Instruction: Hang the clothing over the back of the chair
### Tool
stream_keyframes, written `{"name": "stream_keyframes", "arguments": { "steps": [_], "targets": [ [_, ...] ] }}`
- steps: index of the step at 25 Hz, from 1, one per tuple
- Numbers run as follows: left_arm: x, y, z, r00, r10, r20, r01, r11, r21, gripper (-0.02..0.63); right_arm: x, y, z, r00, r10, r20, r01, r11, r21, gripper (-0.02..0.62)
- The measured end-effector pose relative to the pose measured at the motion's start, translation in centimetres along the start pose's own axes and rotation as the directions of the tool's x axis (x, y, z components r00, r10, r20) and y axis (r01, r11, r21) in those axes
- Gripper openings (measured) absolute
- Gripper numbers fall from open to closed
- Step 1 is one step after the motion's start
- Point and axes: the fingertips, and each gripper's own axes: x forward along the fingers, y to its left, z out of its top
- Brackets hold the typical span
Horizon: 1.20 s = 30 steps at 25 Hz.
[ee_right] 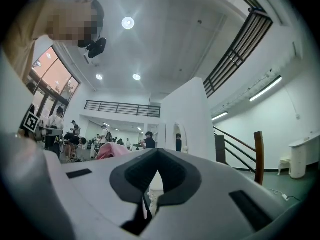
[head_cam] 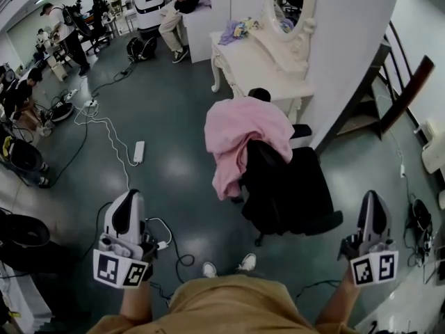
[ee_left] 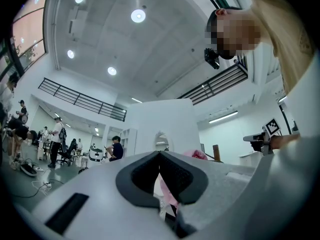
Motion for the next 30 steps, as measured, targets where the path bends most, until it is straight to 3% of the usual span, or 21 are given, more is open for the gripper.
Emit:
{"name": "stream_keyframes", "arguments": {
  "steps": [30],
  "targets": [
    [0.8,-0.6,-1.1,1.000,-0.027,-0.014,0.027,0.999,-0.027,0.003,0.2,1.1,-1.0,0.999,0.015,-0.029,-0.015,1.000,0.011,0.003]
  ]
}}
